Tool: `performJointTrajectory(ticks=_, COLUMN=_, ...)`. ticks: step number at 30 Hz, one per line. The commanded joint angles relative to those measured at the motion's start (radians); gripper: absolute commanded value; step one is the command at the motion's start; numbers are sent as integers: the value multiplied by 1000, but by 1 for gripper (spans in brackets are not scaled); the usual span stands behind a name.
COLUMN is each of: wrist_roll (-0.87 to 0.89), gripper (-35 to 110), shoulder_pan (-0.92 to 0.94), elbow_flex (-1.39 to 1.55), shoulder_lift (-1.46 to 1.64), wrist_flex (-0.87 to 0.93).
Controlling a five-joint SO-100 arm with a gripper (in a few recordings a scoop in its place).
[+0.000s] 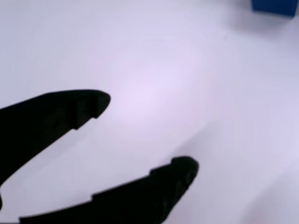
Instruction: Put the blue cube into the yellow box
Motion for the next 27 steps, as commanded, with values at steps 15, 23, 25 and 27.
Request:
performJointTrajectory(ticks=15, wrist_roll=107, gripper=53, shoulder_pan=-46, elbow_flex=-721, shoulder_lift=-626, wrist_flex=-316)
performJointTrajectory(ticks=23, wrist_roll=84, gripper=56, shoulder_pan=-55, elbow_flex=-966, shoulder_lift=-887, wrist_flex=-371)
performJointTrajectory(ticks=25, wrist_roll=77, gripper=56, shoulder_pan=-55, elbow_flex=-1025, shoulder_lift=-942, wrist_flex=-371)
performJointTrajectory(ticks=27, wrist_roll=74, gripper=56, shoulder_pan=-55, elbow_flex=-1085, shoulder_lift=-996, wrist_flex=-371)
